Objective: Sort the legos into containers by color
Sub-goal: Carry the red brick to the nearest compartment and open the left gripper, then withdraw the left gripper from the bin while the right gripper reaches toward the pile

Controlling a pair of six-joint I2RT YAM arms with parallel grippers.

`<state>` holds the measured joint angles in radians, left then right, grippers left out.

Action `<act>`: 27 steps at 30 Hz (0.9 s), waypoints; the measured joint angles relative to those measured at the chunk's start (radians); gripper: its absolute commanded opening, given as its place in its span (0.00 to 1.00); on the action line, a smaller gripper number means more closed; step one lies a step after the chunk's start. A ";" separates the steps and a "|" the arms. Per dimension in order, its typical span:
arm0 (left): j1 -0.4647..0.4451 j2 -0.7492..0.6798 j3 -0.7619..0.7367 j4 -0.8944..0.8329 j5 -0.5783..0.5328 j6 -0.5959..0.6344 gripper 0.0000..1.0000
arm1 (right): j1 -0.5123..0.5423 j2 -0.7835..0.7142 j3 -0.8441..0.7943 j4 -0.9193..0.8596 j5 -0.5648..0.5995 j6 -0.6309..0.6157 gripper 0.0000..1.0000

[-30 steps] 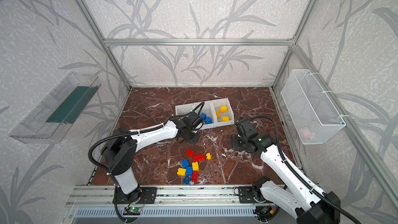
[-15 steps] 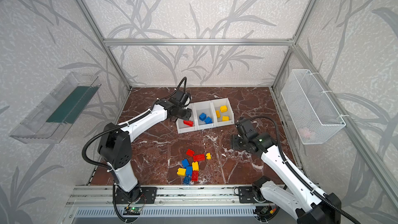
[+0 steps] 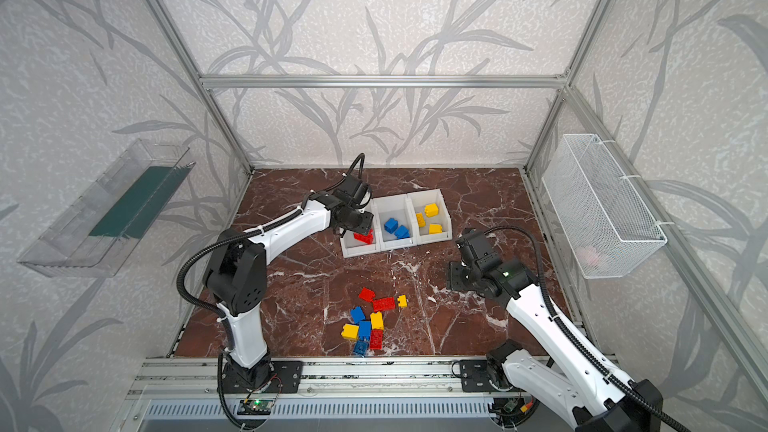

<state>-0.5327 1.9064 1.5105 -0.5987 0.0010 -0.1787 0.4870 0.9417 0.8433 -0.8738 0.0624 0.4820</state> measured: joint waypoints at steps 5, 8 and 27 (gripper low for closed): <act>0.002 0.000 0.000 0.002 0.000 0.000 0.58 | 0.000 0.000 -0.006 -0.001 0.000 0.000 0.67; 0.003 -0.004 -0.003 0.006 0.000 -0.002 0.59 | 0.000 -0.001 -0.006 -0.003 0.000 0.001 0.67; 0.004 -0.237 -0.204 0.054 -0.008 -0.054 0.60 | 0.005 -0.005 -0.020 -0.014 -0.014 0.018 0.67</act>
<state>-0.5289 1.6699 1.3064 -0.5446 -0.0071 -0.2329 0.4919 0.9367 0.8234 -0.8879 0.0479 0.4995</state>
